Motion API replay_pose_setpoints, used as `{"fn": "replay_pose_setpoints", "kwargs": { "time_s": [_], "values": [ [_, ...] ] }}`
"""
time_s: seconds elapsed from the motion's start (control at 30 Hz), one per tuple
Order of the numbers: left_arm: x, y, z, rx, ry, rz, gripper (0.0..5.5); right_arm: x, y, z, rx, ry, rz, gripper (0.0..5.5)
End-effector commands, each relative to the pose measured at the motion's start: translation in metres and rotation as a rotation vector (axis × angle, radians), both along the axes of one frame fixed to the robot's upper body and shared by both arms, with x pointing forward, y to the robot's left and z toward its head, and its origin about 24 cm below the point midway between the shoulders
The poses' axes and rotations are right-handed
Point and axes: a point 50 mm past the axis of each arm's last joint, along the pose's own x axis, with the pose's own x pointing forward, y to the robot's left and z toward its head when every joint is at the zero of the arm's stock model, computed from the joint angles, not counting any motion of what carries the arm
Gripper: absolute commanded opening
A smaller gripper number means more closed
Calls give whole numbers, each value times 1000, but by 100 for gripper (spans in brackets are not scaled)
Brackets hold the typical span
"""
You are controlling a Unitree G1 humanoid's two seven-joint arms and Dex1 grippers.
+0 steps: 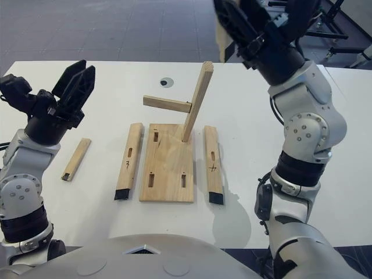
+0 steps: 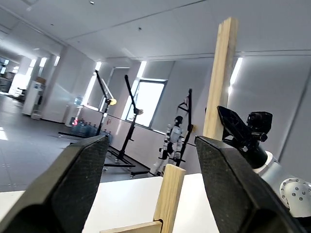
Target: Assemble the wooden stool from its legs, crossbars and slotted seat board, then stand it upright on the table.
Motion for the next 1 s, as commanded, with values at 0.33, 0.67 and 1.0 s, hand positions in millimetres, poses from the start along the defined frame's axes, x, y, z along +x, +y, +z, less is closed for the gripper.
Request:
{"fn": "replay_pose_setpoints", "kwargs": {
  "time_s": [0.33,0.67,1.0],
  "values": [
    [5,-20,-2,84,27,-373,321,-21,65,-63,-214,107,379,200],
    [6,-28,0,25,-1,-492,352,-20,85,-84,-251,158,551,200],
    [7,-27,-3,11,14,-534,352,-18,80,-100,-260,244,690,200]
  ]
}}
